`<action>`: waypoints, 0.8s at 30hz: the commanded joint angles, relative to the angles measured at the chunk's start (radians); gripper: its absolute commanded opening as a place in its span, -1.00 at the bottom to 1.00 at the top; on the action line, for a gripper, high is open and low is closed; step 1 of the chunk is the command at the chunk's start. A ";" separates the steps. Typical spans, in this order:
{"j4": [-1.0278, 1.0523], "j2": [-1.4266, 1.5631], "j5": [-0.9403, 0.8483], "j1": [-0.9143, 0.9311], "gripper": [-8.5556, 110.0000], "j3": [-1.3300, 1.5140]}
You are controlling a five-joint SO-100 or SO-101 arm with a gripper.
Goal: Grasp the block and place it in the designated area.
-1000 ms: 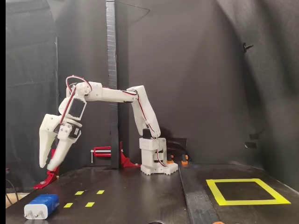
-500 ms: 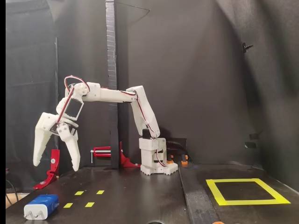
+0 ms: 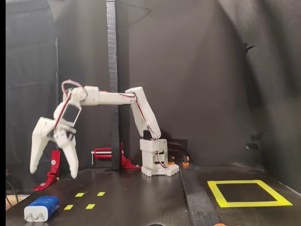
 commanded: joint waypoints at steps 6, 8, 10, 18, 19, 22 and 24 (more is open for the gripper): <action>-0.064 -0.060 0.020 0.000 -0.11 -0.044; -0.083 -0.081 0.026 0.000 -0.11 -0.044; -0.101 -0.104 0.031 0.000 -0.11 -0.044; -0.172 -0.189 0.048 0.000 -0.11 -0.046; -0.179 -0.196 0.049 0.000 -0.11 -0.046; -0.190 -0.219 0.051 0.002 -0.11 -0.046; -0.195 -0.232 0.051 0.002 -0.11 -0.046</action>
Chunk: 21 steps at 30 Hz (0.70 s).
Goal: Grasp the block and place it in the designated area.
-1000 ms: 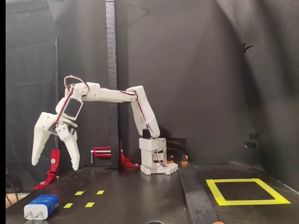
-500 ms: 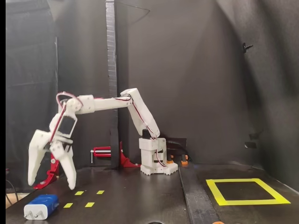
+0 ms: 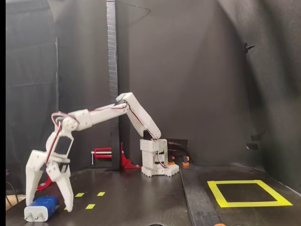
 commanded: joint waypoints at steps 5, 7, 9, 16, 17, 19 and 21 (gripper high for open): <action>-0.023 -0.012 0.006 -0.005 -0.11 -0.043; -0.023 -0.015 0.006 -0.006 -0.11 -0.043; -0.023 -0.020 0.006 -0.009 -0.11 -0.043; -0.017 -0.028 0.006 -0.014 -0.11 -0.043; -0.014 -0.028 0.006 -0.014 -0.11 -0.043; -0.005 -0.028 0.005 -0.014 -0.11 -0.041; 0.002 -0.028 0.005 -0.014 -0.11 -0.041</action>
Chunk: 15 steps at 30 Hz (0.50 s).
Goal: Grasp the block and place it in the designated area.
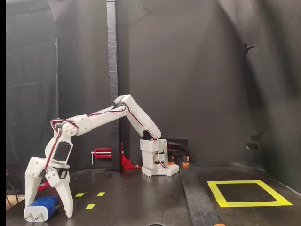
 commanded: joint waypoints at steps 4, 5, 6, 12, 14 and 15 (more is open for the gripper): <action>0.025 0.000 0.002 -0.006 -0.11 -0.026; 0.025 -0.003 0.002 -0.006 -0.11 -0.026; 0.025 -0.005 0.002 -0.006 -0.11 -0.026; 0.025 -0.011 -0.002 -0.005 -0.33 -0.026; 0.025 -0.012 -0.005 -0.005 -0.42 -0.025; 0.026 -0.014 -0.005 -0.005 -0.45 -0.025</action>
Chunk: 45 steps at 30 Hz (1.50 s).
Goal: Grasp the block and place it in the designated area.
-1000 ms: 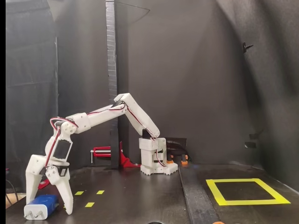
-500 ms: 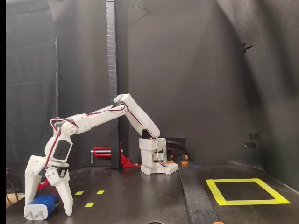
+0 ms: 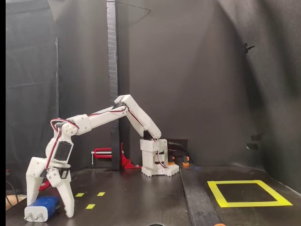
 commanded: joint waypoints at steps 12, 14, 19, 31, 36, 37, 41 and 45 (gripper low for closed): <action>-0.008 -0.037 -0.008 0.008 -0.46 -0.005; -0.008 -0.041 -0.006 0.011 -0.46 -0.005; 0.015 -0.044 0.000 0.012 -0.46 -0.005; 0.029 -0.040 0.009 0.011 -0.52 -0.008; 0.074 0.006 0.031 0.008 -0.52 -0.008; 0.089 0.021 0.038 0.006 -0.52 -0.009; 0.140 0.089 0.061 0.000 -0.52 -0.009; 0.207 0.135 0.077 -0.009 -0.52 -0.038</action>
